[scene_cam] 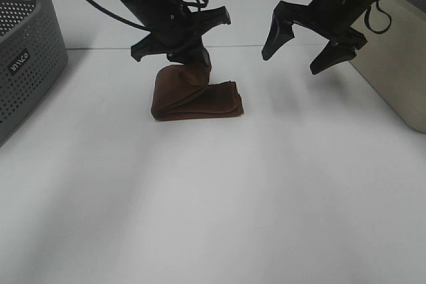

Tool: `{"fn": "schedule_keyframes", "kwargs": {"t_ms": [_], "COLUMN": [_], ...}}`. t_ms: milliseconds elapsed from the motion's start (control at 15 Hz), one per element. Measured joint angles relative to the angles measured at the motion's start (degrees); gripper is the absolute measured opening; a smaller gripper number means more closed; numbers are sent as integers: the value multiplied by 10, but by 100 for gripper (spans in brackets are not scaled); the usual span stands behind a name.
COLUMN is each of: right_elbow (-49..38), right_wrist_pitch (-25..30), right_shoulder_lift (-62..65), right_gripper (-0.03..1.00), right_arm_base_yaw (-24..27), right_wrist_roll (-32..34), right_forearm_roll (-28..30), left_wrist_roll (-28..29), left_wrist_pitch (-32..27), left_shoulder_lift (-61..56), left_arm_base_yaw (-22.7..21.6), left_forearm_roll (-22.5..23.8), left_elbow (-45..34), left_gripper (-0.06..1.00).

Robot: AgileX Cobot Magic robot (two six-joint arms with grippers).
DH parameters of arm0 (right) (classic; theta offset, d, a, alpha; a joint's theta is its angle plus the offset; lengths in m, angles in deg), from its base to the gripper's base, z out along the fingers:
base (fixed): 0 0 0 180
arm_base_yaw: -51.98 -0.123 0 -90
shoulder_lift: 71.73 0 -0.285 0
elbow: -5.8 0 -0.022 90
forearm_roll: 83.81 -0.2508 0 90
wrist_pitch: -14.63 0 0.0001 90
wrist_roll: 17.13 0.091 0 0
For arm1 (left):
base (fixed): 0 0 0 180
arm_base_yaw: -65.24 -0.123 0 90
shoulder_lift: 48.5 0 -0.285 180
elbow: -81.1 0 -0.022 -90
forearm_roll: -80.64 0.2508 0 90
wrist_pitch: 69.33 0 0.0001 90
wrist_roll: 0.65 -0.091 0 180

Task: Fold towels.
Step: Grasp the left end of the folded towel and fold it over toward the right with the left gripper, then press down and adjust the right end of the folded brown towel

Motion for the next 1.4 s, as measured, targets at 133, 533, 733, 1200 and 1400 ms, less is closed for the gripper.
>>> {"fn": "schedule_keyframes", "kwargs": {"t_ms": [133,533,733,1200,1400], "right_elbow": [0,0,0,21,21], "right_wrist_pitch": [8,9,6,-47,-51], "right_shoulder_lift": [0,-1,-25,-161,-168], "right_gripper": [97,97,97,97,97], "right_arm_base_yaw": [0,-10,-62,-77,-54], "right_wrist_roll": [0,-67,-154,-240,-239], "right_forearm_roll": [0,-124,-258,-414,-412], "left_wrist_roll": [17,-1,-1,-2,-2], "left_wrist_pitch": [28,40,3,-92,-92], "left_shoulder_lift": [6,-21,-38,-44,-44], "left_arm_base_yaw": [7,-3,-42,-112,-112], "left_forearm_roll": [-16,59,112,132,132], "left_elbow": [1,1,1,1,1], "left_gripper": [48,77,77,77,77]}}
